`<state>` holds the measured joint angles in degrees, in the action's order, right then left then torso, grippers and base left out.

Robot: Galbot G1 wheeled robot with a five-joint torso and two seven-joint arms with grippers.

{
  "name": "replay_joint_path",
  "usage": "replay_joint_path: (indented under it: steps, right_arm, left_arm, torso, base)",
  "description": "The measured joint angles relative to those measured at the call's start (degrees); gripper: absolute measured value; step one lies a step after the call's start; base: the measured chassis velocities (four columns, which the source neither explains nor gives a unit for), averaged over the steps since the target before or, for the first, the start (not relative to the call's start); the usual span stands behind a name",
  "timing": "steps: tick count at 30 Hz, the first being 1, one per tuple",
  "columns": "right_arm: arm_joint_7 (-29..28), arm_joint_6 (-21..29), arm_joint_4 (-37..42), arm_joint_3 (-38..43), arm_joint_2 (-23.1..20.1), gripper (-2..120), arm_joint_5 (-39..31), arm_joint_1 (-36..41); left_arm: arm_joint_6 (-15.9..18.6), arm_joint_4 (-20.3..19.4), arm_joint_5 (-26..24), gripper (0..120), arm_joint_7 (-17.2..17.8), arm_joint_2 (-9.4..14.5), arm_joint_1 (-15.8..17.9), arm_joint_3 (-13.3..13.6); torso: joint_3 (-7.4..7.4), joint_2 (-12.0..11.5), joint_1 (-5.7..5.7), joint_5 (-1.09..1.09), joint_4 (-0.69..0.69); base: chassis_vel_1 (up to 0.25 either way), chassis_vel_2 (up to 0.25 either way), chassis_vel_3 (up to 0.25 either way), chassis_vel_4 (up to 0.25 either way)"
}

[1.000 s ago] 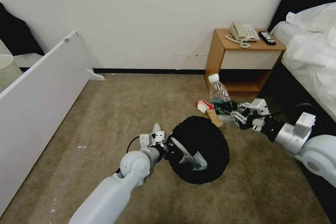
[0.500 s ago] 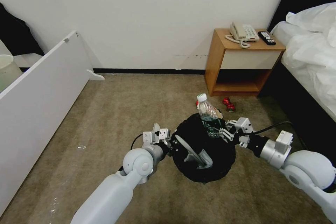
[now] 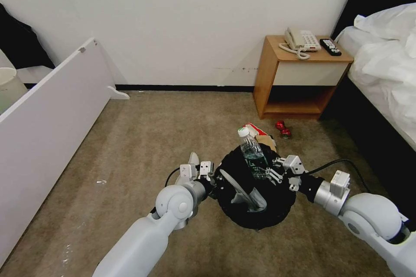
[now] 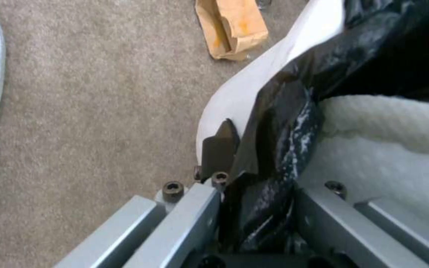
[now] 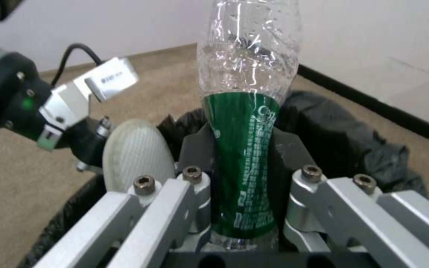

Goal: Pick up the trash bin, then pick up the garbage from the floor and place it into the trash bin.

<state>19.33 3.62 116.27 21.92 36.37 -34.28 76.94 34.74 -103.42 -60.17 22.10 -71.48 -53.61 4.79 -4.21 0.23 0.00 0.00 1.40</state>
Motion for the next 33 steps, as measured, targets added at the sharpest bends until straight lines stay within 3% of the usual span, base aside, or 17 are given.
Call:
replay_joint_path:
  steps: [12,16,19,22,33]
  right_arm:
    - [0.38,-0.62,-1.99,-0.65,0.80,42,1.47,0.31]
    - [0.39,-0.63,-2.25,-1.03,0.97,55,1.55,0.25]
    - [0.37,-0.65,-2.41,-1.34,1.11,71,1.56,0.17]
    - [0.35,-0.65,-2.30,-1.44,1.16,79,1.55,0.16]
    - [0.19,-0.56,-1.63,-1.72,0.40,82,0.83,-0.38]
  left_arm:
    - [0.22,-1.33,-4.20,0,1.51,0.54,0.00,-1.76]
    - [0.23,-1.57,-4.70,0,1.66,0.61,-0.42,-2.00]
    - [0.23,-1.84,-5.04,0,1.72,0.87,-0.83,-2.16]
    - [0.22,-2.02,-5.39,0,1.77,1.15,-0.99,-2.41]
    - [0.11,-2.13,-6.31,0,1.99,1.63,-1.13,-3.23]
  torso:
    - [0.00,0.00,0.00,0.00,0.00]
    - [0.00,0.00,0.00,0.00,0.00]
    - [0.00,0.00,0.00,0.00,0.00]
    - [0.00,0.00,0.00,0.00,0.00]
    - [0.00,0.00,0.00,-0.01,0.00]
  base:
    - [0.000,0.000,0.000,0.000]
    - [0.000,0.000,0.000,0.000]
    - [0.000,0.000,0.000,0.000]
    - [0.000,0.000,0.000,0.000]
    - [0.000,0.000,0.000,0.000]
